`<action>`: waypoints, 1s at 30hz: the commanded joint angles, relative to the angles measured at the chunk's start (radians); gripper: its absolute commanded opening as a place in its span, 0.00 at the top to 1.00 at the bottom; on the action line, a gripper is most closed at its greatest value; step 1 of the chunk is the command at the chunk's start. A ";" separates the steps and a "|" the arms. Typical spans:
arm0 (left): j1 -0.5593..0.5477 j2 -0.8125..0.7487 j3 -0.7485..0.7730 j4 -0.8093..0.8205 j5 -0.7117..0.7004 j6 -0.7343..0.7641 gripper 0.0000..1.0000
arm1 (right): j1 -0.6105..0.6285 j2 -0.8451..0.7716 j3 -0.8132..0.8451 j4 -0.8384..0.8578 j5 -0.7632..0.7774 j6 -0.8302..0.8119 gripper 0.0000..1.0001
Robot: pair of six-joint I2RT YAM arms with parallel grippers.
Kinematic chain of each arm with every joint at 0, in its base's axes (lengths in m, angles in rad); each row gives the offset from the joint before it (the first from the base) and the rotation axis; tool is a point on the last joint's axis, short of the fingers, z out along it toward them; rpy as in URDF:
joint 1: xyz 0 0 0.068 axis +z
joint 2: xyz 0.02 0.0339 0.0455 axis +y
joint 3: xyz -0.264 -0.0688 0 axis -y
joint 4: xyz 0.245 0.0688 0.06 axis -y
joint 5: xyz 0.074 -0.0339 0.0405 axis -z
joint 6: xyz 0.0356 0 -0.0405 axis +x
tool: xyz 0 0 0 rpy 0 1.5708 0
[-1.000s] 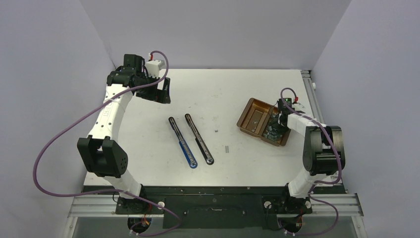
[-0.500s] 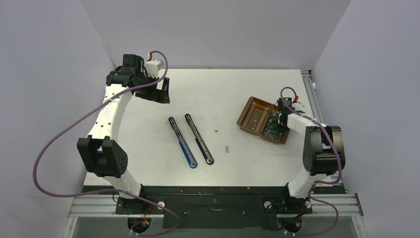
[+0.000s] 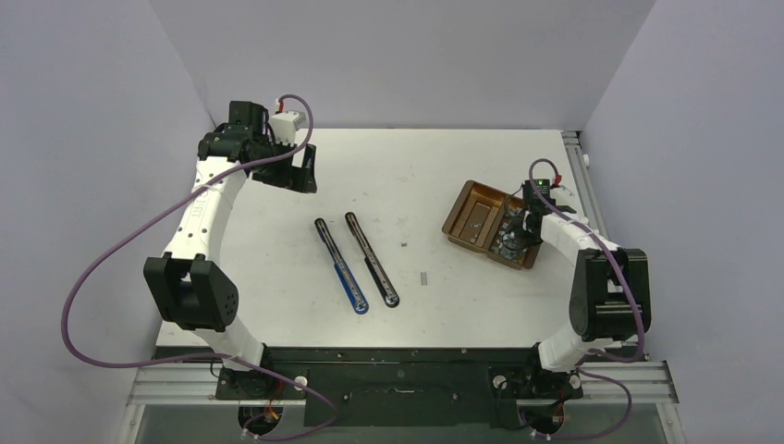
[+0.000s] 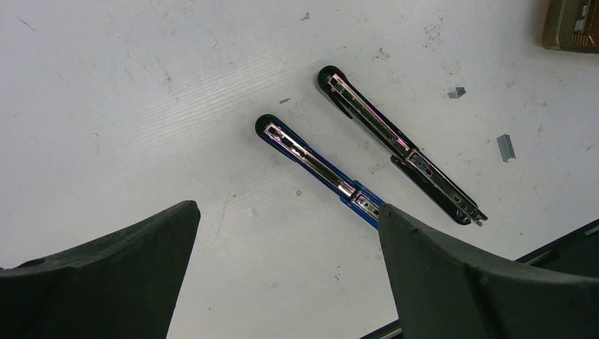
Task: Load the staples into the stapler
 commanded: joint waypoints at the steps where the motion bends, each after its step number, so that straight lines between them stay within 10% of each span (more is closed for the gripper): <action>1: 0.007 -0.022 0.017 0.013 0.011 0.008 0.04 | 0.000 -0.109 0.009 -0.028 -0.009 -0.021 0.91; 17: 0.007 -0.040 -0.001 0.019 0.017 -0.004 0.04 | 0.344 -0.318 0.015 -0.179 -0.077 0.018 0.91; 30: 0.007 -0.058 -0.023 0.031 0.014 -0.011 0.04 | 0.610 -0.004 0.206 -0.088 -0.047 0.023 0.91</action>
